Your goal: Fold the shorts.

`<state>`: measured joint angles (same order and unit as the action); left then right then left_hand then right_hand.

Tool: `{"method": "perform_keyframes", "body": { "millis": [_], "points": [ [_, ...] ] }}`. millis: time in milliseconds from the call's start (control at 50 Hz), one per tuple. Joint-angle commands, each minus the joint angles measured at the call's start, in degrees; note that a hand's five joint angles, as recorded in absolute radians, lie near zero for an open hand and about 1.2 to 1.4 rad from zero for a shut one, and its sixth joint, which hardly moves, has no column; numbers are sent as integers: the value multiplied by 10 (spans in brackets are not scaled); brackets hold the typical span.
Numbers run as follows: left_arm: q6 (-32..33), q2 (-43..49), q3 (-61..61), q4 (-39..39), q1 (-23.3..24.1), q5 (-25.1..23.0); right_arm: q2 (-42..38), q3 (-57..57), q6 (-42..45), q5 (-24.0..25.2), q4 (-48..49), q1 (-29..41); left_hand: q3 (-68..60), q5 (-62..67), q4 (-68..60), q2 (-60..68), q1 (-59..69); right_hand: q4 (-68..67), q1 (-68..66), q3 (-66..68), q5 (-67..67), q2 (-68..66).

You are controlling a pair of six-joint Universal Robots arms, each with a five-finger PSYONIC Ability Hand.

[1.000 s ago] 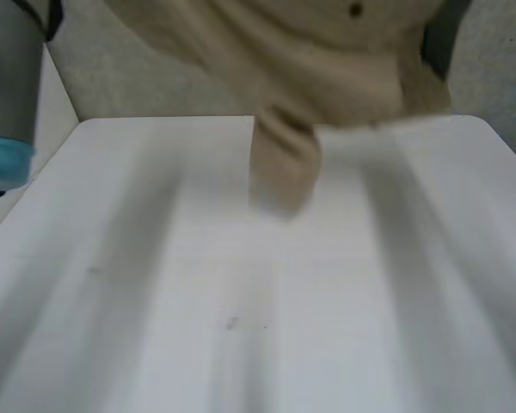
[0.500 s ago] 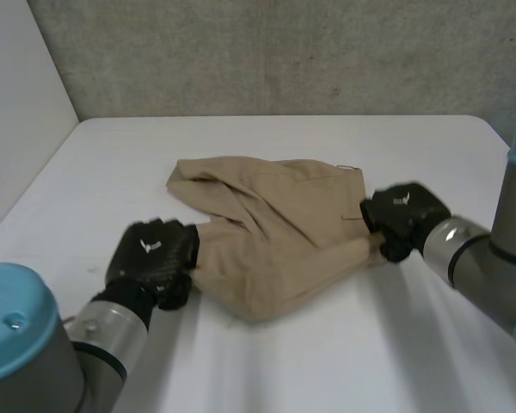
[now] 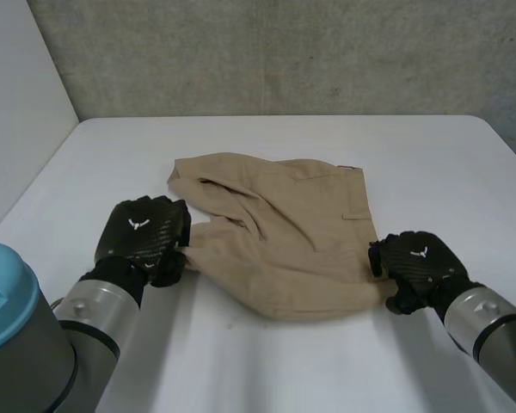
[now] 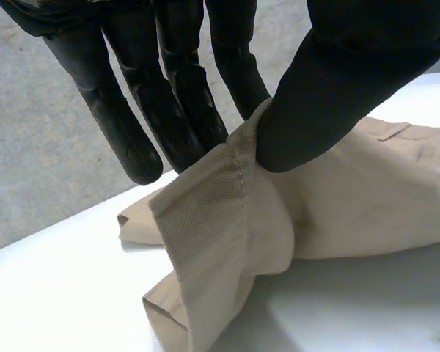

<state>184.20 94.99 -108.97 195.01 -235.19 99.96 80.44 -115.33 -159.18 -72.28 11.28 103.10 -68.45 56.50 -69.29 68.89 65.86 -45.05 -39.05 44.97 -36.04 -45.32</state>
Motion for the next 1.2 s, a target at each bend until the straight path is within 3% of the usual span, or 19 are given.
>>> {"method": "perform_keyframes", "body": {
  "millis": [20,240,500,760,860,980,1200],
  "points": [
    [-1,17,17,1,-13,0,12,-34,2,6,13,0,-116,135,-107,111,141,32,-28,-31,42,34],
    [0,87,60,1,-47,-1,67,-82,-1,-3,58,0,-116,135,-107,111,141,18,-42,-18,28,21],
    [0,136,75,0,-76,-25,62,-94,-1,0,48,2,-116,135,-107,111,141,-9,-69,9,1,-6],
    [-2,136,75,0,-84,-26,-37,-51,-3,-43,113,13,-116,135,-107,111,141,-14,-74,14,-4,-11],
    [-2,136,75,0,-85,-26,-51,-35,-3,-57,124,25,-116,135,-107,111,141,-84,-144,85,-74,-81],
    [-2,136,75,0,-84,-26,-51,-27,-4,-58,146,26,-116,135,-107,111,141,-349,-409,350,-339,-347],
    [-2,129,57,-11,-77,-23,-41,-17,-32,-59,138,20,-116,135,-107,111,141,-350,-410,350,-340,-347]
  ]
}}
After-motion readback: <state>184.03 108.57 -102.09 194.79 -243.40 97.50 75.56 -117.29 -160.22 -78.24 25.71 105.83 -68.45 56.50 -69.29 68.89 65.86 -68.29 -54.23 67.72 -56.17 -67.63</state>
